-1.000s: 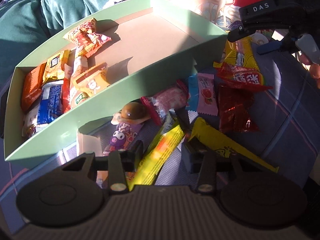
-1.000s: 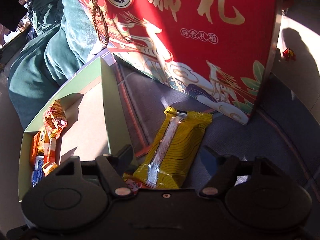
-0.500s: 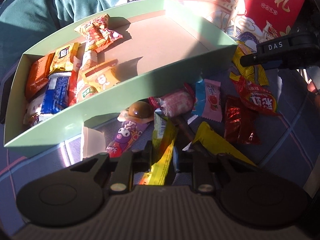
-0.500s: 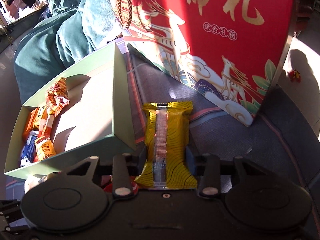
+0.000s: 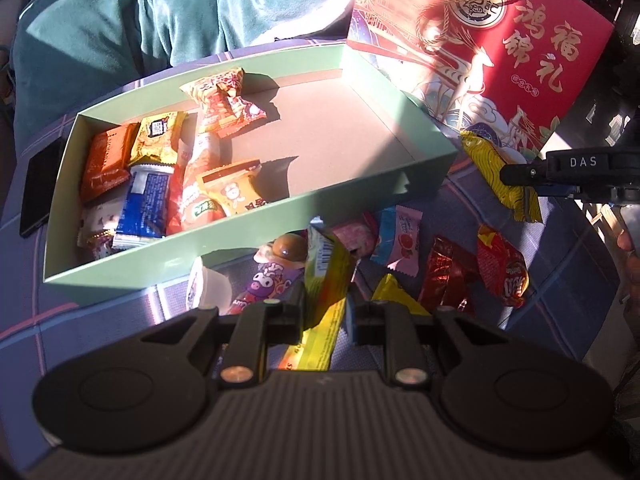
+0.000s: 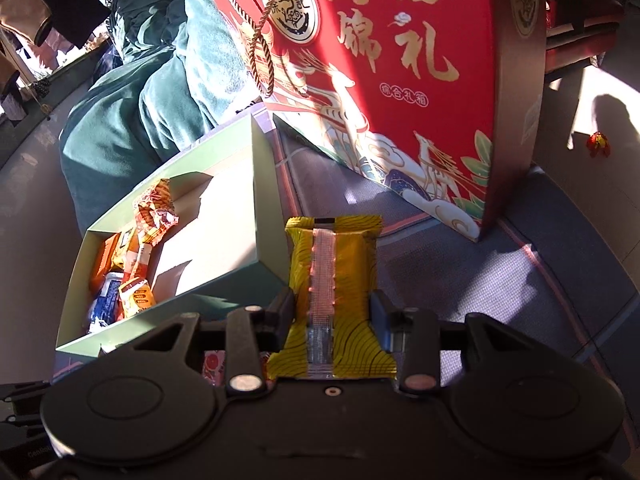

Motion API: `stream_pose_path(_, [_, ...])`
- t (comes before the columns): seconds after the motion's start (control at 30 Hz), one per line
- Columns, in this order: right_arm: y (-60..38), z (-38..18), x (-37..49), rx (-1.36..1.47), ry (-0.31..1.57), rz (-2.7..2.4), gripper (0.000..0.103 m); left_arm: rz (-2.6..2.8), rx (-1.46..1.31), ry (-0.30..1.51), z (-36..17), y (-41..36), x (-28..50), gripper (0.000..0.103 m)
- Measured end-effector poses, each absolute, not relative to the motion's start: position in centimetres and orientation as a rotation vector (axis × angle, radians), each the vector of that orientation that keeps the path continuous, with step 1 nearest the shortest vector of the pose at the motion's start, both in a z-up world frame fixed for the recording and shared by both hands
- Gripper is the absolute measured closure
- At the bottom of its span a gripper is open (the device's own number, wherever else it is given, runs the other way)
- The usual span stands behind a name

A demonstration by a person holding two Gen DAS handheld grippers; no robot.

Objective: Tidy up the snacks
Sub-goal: 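Lower both yellow snacks into the green box and open both grippers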

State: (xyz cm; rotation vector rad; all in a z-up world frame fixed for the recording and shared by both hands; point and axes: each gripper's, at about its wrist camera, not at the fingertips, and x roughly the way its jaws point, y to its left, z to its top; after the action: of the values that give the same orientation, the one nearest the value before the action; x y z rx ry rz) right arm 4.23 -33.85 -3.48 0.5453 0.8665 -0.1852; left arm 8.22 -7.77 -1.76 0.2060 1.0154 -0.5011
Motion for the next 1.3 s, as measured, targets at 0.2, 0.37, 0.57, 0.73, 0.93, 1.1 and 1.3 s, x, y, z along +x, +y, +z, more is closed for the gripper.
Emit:
stream_pose_path(0.2, [-33.8, -0.1, 5.9, 0.551, 0.798, -0.121, 0.063, -0.506, 0.168, 0.953, 1.4, -8.9, 10.8, 0.084])
stream_pose_path(0.37, [-31.5, 1.1, 12.2, 0.490, 0.795, -0.044, 0.063, -0.481, 0.157, 0.931, 2.4, -11.3, 16.2, 0.084])
stream_pose_path(0.57, [-29.6, -0.3, 20.9, 0.431, 0.852, -0.010, 0.063, -0.452, 0.151, 0.945, 0.6, -13.0, 23.3, 0.084])
stream_pose_path(0.73, [-29.4, -1.8, 25.8, 0.419, 0.886, -0.010, 0.063, -0.448, 0.134, 0.964, -1.6, -13.7, 28.2, 0.084])
stream_pose_path(0.93, [-29.6, -2.4, 28.1, 0.456, 0.874, 0.011, 0.039, -0.408, 0.150, 0.931, -3.0, -14.1, 31.0, 0.030])
stream_pose_path(1.1, [-29.4, -1.1, 27.0, 0.446, 0.827, 0.022, 0.017, -0.389, 0.151, 0.909, -2.3, -13.1, 29.6, 0.012])
stream_pose_path(1.3, [-29.1, 0.1, 24.0, 0.416, 0.797, 0.024, 0.001, -0.377, 0.152, 0.936, -1.8, -11.5, 26.0, 0.003])
